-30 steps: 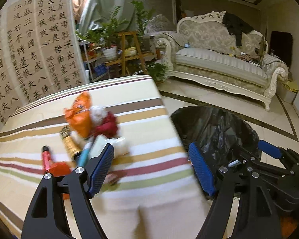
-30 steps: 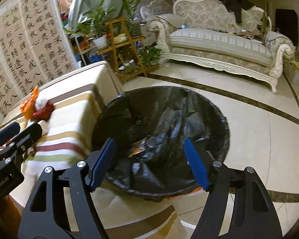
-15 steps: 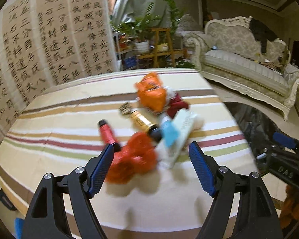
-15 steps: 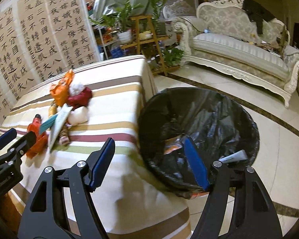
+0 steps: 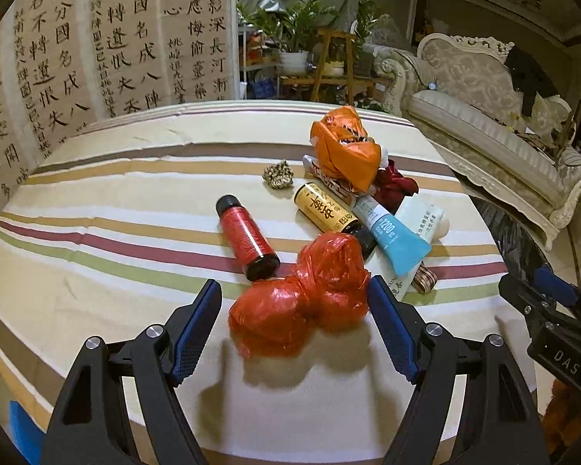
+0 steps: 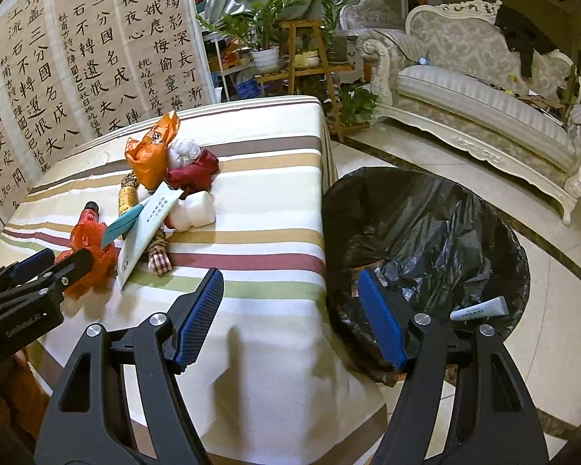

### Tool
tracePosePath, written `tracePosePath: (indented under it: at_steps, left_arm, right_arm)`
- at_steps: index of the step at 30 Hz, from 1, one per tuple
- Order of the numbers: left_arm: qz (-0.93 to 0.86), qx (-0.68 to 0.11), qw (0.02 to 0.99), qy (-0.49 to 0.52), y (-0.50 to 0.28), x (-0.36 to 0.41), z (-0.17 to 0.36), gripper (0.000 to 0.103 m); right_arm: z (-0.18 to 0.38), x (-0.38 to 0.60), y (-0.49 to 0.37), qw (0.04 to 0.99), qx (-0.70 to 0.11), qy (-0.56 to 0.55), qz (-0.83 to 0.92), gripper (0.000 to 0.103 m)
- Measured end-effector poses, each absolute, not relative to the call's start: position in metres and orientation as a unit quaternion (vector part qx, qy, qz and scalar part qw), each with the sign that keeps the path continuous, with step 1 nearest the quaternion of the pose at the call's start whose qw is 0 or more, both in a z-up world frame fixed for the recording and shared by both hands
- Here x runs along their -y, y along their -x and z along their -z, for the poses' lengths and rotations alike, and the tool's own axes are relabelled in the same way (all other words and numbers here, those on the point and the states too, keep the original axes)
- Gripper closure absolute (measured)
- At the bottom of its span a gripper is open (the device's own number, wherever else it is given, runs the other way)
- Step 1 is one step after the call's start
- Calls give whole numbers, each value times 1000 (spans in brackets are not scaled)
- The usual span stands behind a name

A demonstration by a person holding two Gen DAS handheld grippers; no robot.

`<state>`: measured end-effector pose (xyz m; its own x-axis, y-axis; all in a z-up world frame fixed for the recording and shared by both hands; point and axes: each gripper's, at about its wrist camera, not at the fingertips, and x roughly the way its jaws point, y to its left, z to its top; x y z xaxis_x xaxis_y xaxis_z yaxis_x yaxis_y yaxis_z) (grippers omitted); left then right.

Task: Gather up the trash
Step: 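Move the left tool back to the red plastic bag and grasp it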

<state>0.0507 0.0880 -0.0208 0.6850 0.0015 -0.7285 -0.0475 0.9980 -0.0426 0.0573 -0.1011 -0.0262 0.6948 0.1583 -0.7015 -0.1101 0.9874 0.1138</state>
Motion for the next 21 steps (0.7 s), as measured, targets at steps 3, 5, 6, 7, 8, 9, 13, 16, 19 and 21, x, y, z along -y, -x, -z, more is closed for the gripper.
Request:
tracePosePath:
  at_steps: [3, 5, 6, 7, 8, 9, 13, 16, 19, 21]
  left_arm:
    - [-2, -404, 914, 36, -52, -90, 23, 29]
    - [6, -407, 913, 36, -52, -88, 24, 34]
    - [7, -407, 913, 35, -52, -88, 24, 36]
    - [9, -406, 913, 34, -51, -87, 24, 36]
    - [11, -405, 914, 34, -50, -87, 24, 37]
    - [13, -403, 914, 34, -49, -87, 23, 38]
    - [15, -398, 917, 35, -44, -87, 22, 39]
    - [17, -394, 918, 39, -40, -88, 19, 40]
    - [18, -390, 920, 38, -35, -90, 16, 40]
    - [16, -388, 921, 38, -32, -91, 14, 40]
  right_arm:
    - [27, 98, -59, 919, -386, -28, -74, 33]
    - [27, 95, -59, 919, -387, -26, -74, 33]
    - [27, 94, -59, 919, -387, -26, -74, 33]
    - [27, 94, -60, 918, -388, -25, -75, 33]
    - [27, 93, -60, 918, -388, -24, -75, 33]
    - [27, 92, -60, 918, -389, -23, -75, 33]
    - [27, 91, -60, 918, -389, -22, -74, 33]
    - [26, 90, -59, 918, -389, -22, -76, 33]
    - [25, 85, -59, 918, -387, -20, -80, 33]
    - [22, 81, -59, 919, -386, -19, -85, 33]
